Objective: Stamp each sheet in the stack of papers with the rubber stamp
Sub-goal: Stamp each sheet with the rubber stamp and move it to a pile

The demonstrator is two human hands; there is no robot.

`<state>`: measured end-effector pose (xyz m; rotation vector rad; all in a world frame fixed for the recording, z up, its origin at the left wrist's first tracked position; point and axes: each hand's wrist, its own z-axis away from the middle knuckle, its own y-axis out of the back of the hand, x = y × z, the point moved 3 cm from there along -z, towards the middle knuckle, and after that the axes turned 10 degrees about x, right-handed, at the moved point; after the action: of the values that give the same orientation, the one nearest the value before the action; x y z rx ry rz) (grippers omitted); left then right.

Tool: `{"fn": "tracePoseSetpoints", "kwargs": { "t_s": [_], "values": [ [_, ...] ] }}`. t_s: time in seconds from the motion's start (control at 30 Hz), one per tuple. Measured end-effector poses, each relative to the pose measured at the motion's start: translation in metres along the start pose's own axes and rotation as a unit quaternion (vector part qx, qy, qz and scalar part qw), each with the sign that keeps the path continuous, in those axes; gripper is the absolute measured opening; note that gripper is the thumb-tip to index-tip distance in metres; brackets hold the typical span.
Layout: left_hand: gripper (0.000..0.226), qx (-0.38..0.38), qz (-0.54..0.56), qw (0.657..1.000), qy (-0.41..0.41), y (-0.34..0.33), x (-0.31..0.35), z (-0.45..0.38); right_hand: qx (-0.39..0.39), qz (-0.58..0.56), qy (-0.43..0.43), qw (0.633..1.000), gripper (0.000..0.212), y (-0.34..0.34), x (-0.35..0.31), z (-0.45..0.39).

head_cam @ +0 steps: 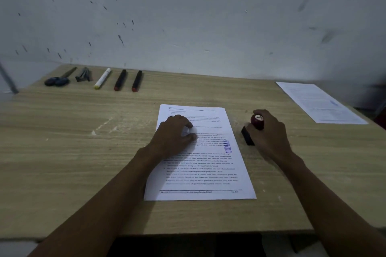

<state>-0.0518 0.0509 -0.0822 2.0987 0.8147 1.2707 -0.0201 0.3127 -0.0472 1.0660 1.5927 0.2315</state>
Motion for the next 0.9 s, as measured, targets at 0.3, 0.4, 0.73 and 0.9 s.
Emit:
{"fn": "tracePoseSetpoints", "kwargs": {
  "t_s": [0.3, 0.4, 0.73, 0.9],
  "values": [
    [0.048, 0.068, 0.000, 0.998, -0.006, 0.011, -0.001, -0.001, 0.110, 0.051, -0.037, 0.992, 0.075, 0.022, -0.012, 0.017],
    [0.050, 0.110, -0.041, 0.992, 0.051, 0.022, -0.008, 0.002, 0.149, 0.052, -0.011, 0.987, 0.045, 0.026, -0.017, 0.038],
    [0.069, 0.078, -0.206, 0.949, 0.227, 0.034, -0.011, 0.033, -0.001, 0.115, 0.021, 0.993, 0.048, -0.011, -0.011, 0.082],
    [0.064, 0.109, -0.074, 0.941, 0.311, 0.039, -0.009, 0.032, 0.029, 0.024, -0.042, 0.998, 0.040, -0.010, -0.011, 0.084]
  ]
}}
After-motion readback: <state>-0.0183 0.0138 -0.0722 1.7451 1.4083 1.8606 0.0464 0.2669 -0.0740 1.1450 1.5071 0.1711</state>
